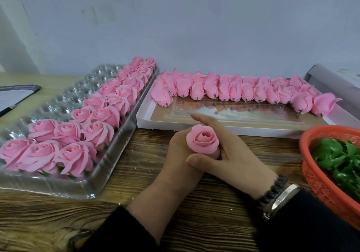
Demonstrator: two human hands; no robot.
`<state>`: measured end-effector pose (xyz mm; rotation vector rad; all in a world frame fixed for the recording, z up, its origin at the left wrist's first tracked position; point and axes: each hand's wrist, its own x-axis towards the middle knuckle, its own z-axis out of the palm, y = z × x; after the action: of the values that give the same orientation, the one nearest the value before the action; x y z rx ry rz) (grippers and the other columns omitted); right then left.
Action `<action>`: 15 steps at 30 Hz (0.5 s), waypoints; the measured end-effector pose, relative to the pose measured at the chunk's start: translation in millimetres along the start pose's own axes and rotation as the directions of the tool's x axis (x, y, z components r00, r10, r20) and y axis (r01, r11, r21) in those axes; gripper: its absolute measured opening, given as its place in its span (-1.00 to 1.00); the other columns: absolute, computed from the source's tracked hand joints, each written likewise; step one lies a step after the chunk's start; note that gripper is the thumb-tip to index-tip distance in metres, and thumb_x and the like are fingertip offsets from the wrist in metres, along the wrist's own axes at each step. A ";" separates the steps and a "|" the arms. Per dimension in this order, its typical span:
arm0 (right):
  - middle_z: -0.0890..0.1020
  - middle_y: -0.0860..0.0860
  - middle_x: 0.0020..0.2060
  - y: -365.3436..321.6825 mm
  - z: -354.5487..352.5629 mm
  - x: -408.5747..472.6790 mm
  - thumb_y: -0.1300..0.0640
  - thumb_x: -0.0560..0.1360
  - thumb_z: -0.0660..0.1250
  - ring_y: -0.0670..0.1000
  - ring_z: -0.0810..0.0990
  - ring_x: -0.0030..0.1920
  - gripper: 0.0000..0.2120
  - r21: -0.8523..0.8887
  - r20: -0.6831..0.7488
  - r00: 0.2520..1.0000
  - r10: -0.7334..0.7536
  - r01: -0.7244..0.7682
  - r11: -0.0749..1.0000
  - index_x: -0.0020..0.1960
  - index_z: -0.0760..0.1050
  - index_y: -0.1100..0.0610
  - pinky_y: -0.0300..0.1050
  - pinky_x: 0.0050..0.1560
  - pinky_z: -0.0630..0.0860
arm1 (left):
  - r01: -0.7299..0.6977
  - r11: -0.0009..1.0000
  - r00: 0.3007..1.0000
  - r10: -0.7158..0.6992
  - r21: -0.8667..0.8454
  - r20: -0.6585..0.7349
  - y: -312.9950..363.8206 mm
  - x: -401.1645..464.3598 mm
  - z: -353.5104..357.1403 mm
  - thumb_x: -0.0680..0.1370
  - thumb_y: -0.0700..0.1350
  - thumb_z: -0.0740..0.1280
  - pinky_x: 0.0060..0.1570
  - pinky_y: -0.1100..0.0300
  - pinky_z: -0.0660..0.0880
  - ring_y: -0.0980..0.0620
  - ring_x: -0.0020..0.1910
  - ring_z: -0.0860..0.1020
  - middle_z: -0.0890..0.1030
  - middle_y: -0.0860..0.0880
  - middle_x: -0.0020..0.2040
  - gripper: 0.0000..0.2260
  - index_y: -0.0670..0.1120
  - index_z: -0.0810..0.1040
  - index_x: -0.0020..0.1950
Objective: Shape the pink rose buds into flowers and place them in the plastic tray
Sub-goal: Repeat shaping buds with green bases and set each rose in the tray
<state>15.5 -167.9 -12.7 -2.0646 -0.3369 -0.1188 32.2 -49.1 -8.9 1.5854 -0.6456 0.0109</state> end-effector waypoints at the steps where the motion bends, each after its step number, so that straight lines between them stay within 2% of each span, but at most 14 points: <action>1: 0.52 -0.27 0.15 -0.4 -0.4 -0.7 -0.36 0.11 0.36 -0.29 0.47 0.17 -0.25 0.018 -0.013 1.000 -0.010 0.010 1.000 0.27 0.24 -0.33 -0.26 0.22 0.40 | 0.011 1.000 1.000 -0.011 0.009 -0.015 -1.0 0.7 -0.7 0.39 -0.47 0.34 -0.33 0.34 0.48 0.15 -0.35 0.51 0.56 0.01 -0.38 -0.76 -0.14 0.52 -0.31; 2: 0.51 -0.26 0.18 -1.7 -0.1 -1.7 -0.33 0.12 0.37 -0.28 0.46 0.19 -0.24 0.038 -0.055 0.998 -0.035 0.037 0.999 0.30 0.29 -0.26 -0.29 0.21 0.39 | 0.023 1.000 0.999 -0.023 0.016 -0.028 -2.3 1.4 -1.5 0.39 -0.45 0.35 -0.32 0.29 0.49 0.11 -0.33 0.52 0.57 -0.06 -0.35 -0.81 -0.17 0.53 -0.29; 4: 0.54 -0.23 0.16 -6.7 2.6 -3.4 -0.26 0.23 0.34 -0.29 0.48 0.18 -0.41 0.072 -0.214 0.970 -0.115 0.133 0.989 0.23 0.42 -0.14 -0.43 0.11 0.39 | 0.058 0.998 0.998 -0.056 0.038 -0.034 -1.7 1.5 -1.9 0.43 -0.37 0.36 -0.30 0.28 0.50 0.08 -0.31 0.54 0.59 -0.16 -0.30 -0.90 -0.20 0.55 -0.23; 7: 0.62 -0.19 0.03 -15.1 10.9 -4.5 -0.10 0.42 0.23 -0.21 0.55 0.10 -0.75 -0.008 -0.421 0.871 -0.255 0.278 0.961 0.04 0.55 -0.09 -0.43 0.04 0.41 | 0.052 0.993 0.999 -0.053 0.108 0.010 -4.5 0.2 2.1 0.46 -0.31 0.34 -0.32 0.35 0.50 0.17 -0.33 0.55 0.59 -0.03 -0.32 -0.85 -0.09 0.54 -0.25; 8: 0.64 -0.16 0.00 -16.2 14.7 -4.3 -0.06 0.45 0.22 -0.16 0.57 0.09 -0.77 -0.049 -0.443 0.850 -0.286 0.296 0.954 0.01 0.58 -0.05 -0.36 0.06 0.43 | 0.073 0.994 0.997 -0.075 0.078 0.026 -4.7 -0.2 4.0 0.48 -0.31 0.32 -0.29 0.33 0.50 0.20 -0.33 0.55 0.59 -0.01 -0.32 -0.83 -0.08 0.54 -0.24; 10: 0.66 -0.09 -0.05 -16.1 20.9 -4.2 0.00 0.48 0.21 -0.09 0.60 0.05 -0.74 -0.118 -0.453 0.831 -0.322 0.302 0.946 -0.06 0.64 0.07 -0.27 0.08 0.46 | 0.089 0.992 0.994 -0.082 -0.094 0.072 -5.4 -1.4 6.6 0.46 -0.29 0.26 -0.22 0.29 0.53 0.24 -0.30 0.56 0.60 0.03 -0.33 -0.80 -0.04 0.56 -0.27; 12: 0.68 -0.09 -0.10 -15.1 23.9 -3.4 0.02 0.47 0.21 -0.08 0.61 0.01 -0.73 -0.162 -0.451 0.833 -0.321 0.277 0.947 -0.11 0.66 0.11 -0.25 0.06 0.49 | 0.042 0.990 0.996 -0.032 -0.132 0.078 -5.1 -2.2 8.1 0.43 -0.30 0.23 -0.21 0.32 0.54 0.20 -0.27 0.59 0.62 0.05 -0.33 -0.77 -0.06 0.62 -0.29; 13: 0.68 -0.10 -0.12 -14.6 24.0 -2.9 0.01 0.46 0.22 -0.08 0.62 -0.01 -0.73 -0.163 -0.446 0.842 -0.304 0.257 0.952 -0.11 0.66 0.09 -0.23 0.05 0.49 | 0.006 0.996 0.997 0.001 -0.091 0.078 -6.0 -2.7 8.1 0.45 -0.33 0.22 -0.22 0.35 0.53 0.23 -0.26 0.59 0.63 0.08 -0.32 -0.74 -0.05 0.62 -0.28; 15: 0.68 -0.14 -0.15 -14.0 22.6 -2.5 -0.04 0.42 0.24 -0.09 0.62 -0.03 -0.74 -0.122 -0.428 0.866 -0.258 0.227 0.966 -0.11 0.66 0.04 -0.20 0.04 0.51 | 0.023 0.993 0.997 -0.014 -0.115 0.075 -5.3 -2.5 11.4 0.51 -0.42 0.18 -0.24 0.44 0.48 0.30 -0.25 0.57 0.62 0.18 -0.31 -0.70 -0.05 0.54 -0.22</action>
<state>7.9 -142.4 -12.7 -1.9824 -0.3104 -0.7512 28.1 -58.7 -16.3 1.4851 -0.6775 -0.0985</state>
